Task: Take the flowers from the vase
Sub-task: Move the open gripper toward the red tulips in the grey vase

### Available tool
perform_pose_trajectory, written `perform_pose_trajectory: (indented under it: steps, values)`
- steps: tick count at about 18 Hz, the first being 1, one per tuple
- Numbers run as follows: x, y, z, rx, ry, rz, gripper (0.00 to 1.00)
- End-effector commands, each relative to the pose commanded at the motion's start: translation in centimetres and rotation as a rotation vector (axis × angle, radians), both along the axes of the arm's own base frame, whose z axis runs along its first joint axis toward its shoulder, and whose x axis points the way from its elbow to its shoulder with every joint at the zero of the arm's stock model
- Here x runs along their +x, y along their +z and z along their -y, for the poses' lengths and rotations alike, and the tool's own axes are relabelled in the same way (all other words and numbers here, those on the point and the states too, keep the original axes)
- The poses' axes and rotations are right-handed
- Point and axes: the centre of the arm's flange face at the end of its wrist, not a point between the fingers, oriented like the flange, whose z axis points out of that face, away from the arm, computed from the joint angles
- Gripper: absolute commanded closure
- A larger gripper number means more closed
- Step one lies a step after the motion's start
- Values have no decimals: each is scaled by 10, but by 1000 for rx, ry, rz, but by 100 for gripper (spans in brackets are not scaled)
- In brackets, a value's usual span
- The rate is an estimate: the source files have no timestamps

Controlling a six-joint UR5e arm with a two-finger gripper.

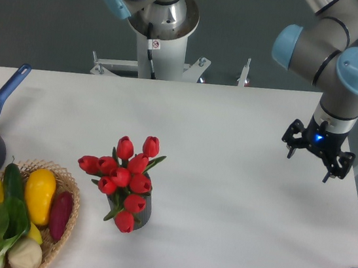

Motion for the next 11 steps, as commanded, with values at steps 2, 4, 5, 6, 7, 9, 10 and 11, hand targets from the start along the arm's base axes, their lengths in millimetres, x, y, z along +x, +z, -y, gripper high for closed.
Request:
perform_pose_trajectory:
  steps: [2,4,5,6,7,9,10,11]
  values:
    - [1,-1,1,-1,2,3,0]
    - [4,-2,-1,-9,-3,4,0]
    - [7,-2,-5,-5,-7,7,0]
    - [11,-3,-9,2,-7,13,0]
    - [18,-9,-9,8,5,30,0]
    - [31,-20,-6,44,33,71,0]
    - [43,-17,-4,66,36,83,0]
    - [54,-18,-2,101,34,97,0]
